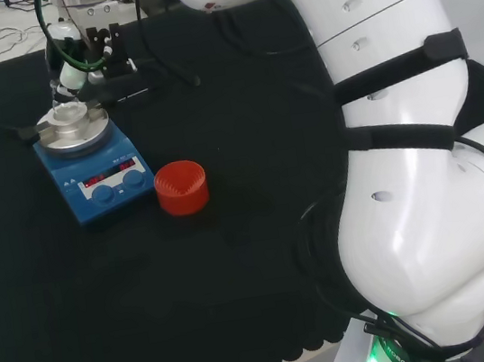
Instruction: Place the round-bottom flask on the heater.
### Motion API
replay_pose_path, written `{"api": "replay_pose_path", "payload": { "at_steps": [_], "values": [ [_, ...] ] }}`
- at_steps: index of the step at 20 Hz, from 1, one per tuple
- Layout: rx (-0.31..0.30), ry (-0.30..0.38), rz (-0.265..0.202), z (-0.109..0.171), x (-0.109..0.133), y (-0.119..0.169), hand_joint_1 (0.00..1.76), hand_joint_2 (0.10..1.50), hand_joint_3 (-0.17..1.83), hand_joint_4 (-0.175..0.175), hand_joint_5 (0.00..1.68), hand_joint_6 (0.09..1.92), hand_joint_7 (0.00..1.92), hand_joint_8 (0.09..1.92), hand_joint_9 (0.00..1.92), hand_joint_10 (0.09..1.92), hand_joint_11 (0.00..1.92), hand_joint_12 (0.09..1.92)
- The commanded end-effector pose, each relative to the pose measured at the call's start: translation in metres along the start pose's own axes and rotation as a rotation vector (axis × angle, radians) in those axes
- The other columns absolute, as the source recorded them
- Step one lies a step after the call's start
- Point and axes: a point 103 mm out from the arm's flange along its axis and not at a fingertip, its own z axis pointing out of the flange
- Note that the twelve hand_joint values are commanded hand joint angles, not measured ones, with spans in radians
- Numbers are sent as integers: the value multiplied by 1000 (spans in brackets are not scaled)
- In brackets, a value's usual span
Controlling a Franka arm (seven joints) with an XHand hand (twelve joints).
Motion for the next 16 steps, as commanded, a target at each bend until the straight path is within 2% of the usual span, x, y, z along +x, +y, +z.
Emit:
{"api": "replay_pose_path", "payload": {
  "at_steps": [1,9,10,12,14,16],
  "values": [
    [5,-8,0,4,6,3,1142,627,793,23,1193,877,446,649,690,554,385,1309],
    [13,-4,0,6,7,5,1130,670,729,39,1165,891,436,647,688,553,388,1308],
    [13,3,-3,6,7,5,1120,712,659,53,1147,889,422,649,679,555,383,1310],
    [17,10,-4,6,7,4,1090,821,470,104,1104,889,376,657,641,570,354,1321],
    [21,9,-13,5,8,3,1036,731,519,16,954,838,325,655,588,590,309,1333],
    [22,4,-11,3,8,1,1007,637,622,-22,858,815,278,653,535,609,255,1347]
  ]
}}
